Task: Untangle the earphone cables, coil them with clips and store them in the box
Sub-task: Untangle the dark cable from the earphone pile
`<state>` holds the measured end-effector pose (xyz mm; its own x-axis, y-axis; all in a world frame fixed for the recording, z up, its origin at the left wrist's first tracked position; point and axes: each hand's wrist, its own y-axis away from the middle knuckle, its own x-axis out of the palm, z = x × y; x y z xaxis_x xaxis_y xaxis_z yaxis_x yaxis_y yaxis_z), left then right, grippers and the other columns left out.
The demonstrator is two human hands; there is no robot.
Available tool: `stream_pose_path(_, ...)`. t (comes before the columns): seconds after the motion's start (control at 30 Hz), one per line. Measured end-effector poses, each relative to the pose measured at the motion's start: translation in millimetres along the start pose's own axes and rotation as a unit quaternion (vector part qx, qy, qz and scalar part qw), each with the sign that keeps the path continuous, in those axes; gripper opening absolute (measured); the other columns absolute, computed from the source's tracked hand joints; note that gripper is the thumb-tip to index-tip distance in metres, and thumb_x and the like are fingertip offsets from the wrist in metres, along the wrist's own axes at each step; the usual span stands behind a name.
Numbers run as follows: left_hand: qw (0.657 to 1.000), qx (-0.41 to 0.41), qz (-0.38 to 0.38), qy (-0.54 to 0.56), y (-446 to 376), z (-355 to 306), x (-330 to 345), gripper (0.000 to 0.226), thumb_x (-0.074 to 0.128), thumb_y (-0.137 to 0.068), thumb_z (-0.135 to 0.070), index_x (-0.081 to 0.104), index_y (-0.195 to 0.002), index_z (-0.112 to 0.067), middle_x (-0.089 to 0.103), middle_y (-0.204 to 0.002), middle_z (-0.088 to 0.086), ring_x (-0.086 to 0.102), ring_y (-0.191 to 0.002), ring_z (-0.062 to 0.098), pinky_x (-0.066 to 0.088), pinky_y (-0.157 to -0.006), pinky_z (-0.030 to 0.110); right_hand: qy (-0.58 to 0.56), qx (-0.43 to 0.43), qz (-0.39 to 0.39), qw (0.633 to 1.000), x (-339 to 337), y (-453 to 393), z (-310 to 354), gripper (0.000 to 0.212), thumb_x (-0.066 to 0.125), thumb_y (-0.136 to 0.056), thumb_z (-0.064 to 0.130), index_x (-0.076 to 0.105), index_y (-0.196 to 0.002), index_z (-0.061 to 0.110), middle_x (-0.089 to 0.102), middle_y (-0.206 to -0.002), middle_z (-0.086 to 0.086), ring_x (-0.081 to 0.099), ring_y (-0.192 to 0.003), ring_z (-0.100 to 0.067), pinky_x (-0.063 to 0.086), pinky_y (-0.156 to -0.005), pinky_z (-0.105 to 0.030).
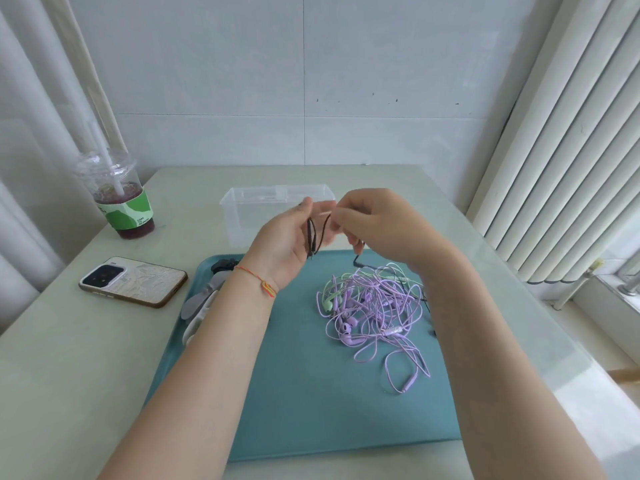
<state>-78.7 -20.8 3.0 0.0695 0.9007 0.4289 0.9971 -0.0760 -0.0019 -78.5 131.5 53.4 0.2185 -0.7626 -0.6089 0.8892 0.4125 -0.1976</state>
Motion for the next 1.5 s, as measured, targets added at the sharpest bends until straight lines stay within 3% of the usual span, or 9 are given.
stream_pose_path(0.33,0.984,-0.124,0.126,0.01,12.2,-2.0,12.8,0.054,0.035,-0.1,-0.029,0.077,-0.073,-0.01,0.067,-0.066,0.004,0.059,-0.051,0.015,0.047,-0.052,0.022,-0.022,0.016,-0.121,0.992,-1.1,-14.5,-22.7,0.017,0.052,-0.093,0.02,0.066,-0.082,0.017,0.049,-0.06,0.0,0.035,-0.047,-0.011,0.031,-0.049,-0.024)
stream_pose_path(0.53,0.962,-0.131,0.221,0.089,10.9,-3.5,13.2,0.043,0.036,-0.096,-0.028,0.074,-0.095,-0.009,0.027,-0.045,-0.01,0.013,-0.04,0.006,0.021,-0.04,0.017,-0.053,0.006,-0.132,0.99,7.5,-18.1,-28.4,0.009,0.055,-0.096,0.023,0.061,-0.094,0.016,0.045,-0.055,0.001,0.031,-0.036,-0.005,0.026,-0.042,-0.017)
stream_pose_path(0.77,0.957,-0.089,0.204,0.186,8.4,-8.1,12.8,0.037,0.037,-0.098,-0.028,0.069,-0.1,-0.01,0.016,-0.048,-0.009,0.012,-0.039,0.007,0.019,-0.036,0.017,-0.034,0.005,-0.098,0.995,16.1,-16.2,-27.8,0.015,0.058,-0.093,0.026,0.066,-0.084,0.016,0.039,-0.053,0.002,0.032,-0.05,-0.014,0.028,-0.049,-0.025)
stream_pose_path(0.9,0.955,-0.042,0.134,0.26,5.9,-10.4,8.3,0.037,0.039,-0.098,-0.025,0.071,-0.098,-0.007,0.042,-0.052,-0.007,0.037,-0.041,0.006,0.034,-0.043,0.017,-0.002,0.021,-0.018,1.0,19.5,-12.6,-22.1,0.02,0.056,-0.093,0.024,0.067,-0.076,0.024,0.052,-0.055,0.004,0.039,-0.046,-0.011,0.032,-0.038,-0.016)
stream_pose_path(1.0,0.953,-0.005,0.086,0.29,5.1,-12.0,6.7,0.043,0.037,-0.102,-0.025,0.074,-0.096,-0.004,0.071,-0.083,0.002,0.069,-0.071,0.017,0.056,-0.062,0.025,0.023,0.024,-0.001,0.999,19.8,-10.1,-18.8,0.038,0.056,-0.092,0.023,0.055,-0.055,0.026,0.05,-0.042,0.009,0.038,-0.04,-0.009,0.032,-0.04,-0.016)
stream_pose_path(1.17,0.958,0.036,0.056,0.278,3.8,-10.6,3.1,0.037,0.035,-0.104,-0.027,0.064,-0.11,-0.005,0.069,-0.116,0.013,0.065,-0.11,0.031,0.051,-0.095,0.037,0.035,0.047,0.049,0.997,16.5,-7.1,-15.2,0.042,0.056,-0.092,0.02,0.064,-0.051,0.029,0.052,-0.04,0.01,0.039,-0.035,-0.007,0.036,-0.043,-0.016)
stream_pose_path(1.3,0.973,0.053,0.012,0.225,-0.6,-8.4,-4.2,0.035,0.033,-0.105,-0.029,0.061,-0.113,-0.01,0.069,-0.116,0.01,0.063,-0.115,0.028,0.046,-0.103,0.037,0.056,0.051,0.087,0.993,14.5,-5.5,-13.3,0.019,0.057,-0.091,0.021,0.075,-0.086,0.019,0.06,-0.056,0.005,0.045,-0.046,-0.017,0.039,-0.048,-0.021)
stream_pose_path(1.43,0.992,0.039,-0.023,0.115,-1.5,-4.3,-1.9,0.035,0.032,-0.105,-0.03,0.061,-0.112,-0.012,0.07,-0.11,0.006,0.065,-0.108,0.022,0.047,-0.101,0.032,0.103,0.035,0.09,0.99,12.4,-4.8,-9.5,0.017,0.063,-0.088,0.028,0.072,-0.084,0.014,0.059,-0.056,0.005,0.041,-0.038,-0.007,0.036,-0.043,-0.016)
stream_pose_path(1.5,0.998,0.021,-0.016,0.057,0.1,-3.0,2.3,0.034,0.033,-0.105,-0.027,0.061,-0.113,-0.009,0.072,-0.101,0.005,0.069,-0.095,0.018,0.054,-0.084,0.026,0.12,0.023,0.077,0.989,13.0,-4.6,-8.0,0.019,0.063,-0.087,0.027,0.071,-0.084,0.011,0.057,-0.056,0.002,0.043,-0.042,-0.01,0.034,-0.042,-0.015)
